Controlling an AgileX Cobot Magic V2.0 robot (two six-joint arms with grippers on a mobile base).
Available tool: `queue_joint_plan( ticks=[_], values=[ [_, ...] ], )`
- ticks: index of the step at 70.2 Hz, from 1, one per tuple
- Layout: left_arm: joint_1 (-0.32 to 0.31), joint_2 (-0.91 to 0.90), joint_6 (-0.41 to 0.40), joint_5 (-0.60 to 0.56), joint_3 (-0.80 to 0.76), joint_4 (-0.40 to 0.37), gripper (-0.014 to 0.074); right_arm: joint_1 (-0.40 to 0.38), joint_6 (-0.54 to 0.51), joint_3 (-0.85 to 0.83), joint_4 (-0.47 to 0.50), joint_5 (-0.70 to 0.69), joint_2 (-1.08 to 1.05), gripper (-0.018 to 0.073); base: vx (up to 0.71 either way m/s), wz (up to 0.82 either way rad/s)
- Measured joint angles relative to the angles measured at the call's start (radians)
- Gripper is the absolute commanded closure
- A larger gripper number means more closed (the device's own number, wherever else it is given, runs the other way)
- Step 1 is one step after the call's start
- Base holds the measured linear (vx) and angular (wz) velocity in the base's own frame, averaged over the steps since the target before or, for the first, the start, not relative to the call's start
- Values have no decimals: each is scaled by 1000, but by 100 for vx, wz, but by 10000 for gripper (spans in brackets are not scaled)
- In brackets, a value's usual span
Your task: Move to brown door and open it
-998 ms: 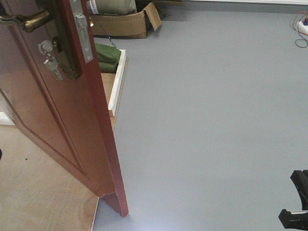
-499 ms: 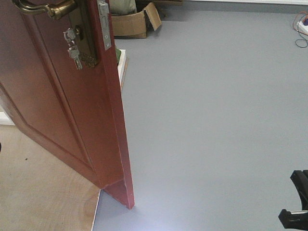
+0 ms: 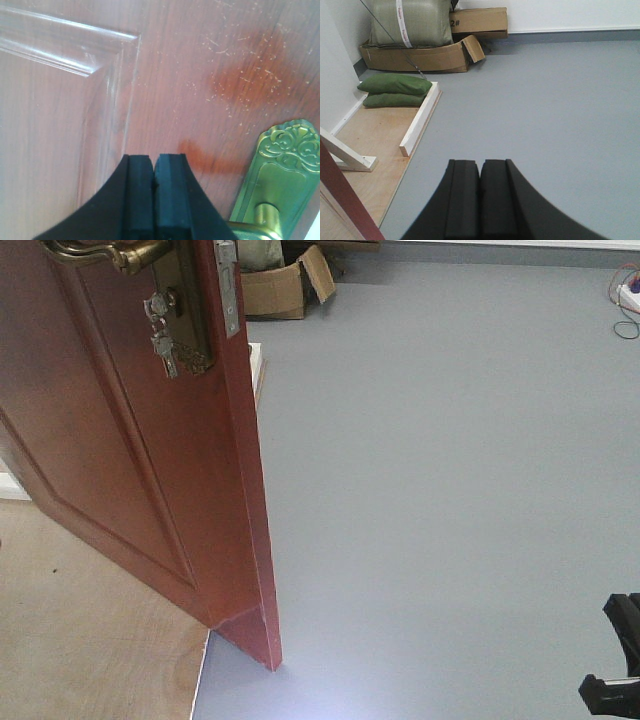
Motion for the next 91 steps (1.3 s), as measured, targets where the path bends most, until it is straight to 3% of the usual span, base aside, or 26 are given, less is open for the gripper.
queue_joint_plan(
  ticks=[91],
  values=[
    [0,-8,0,-3,-2,-1,580,0,0,0,0,0,0,559,8,-2]
  ],
)
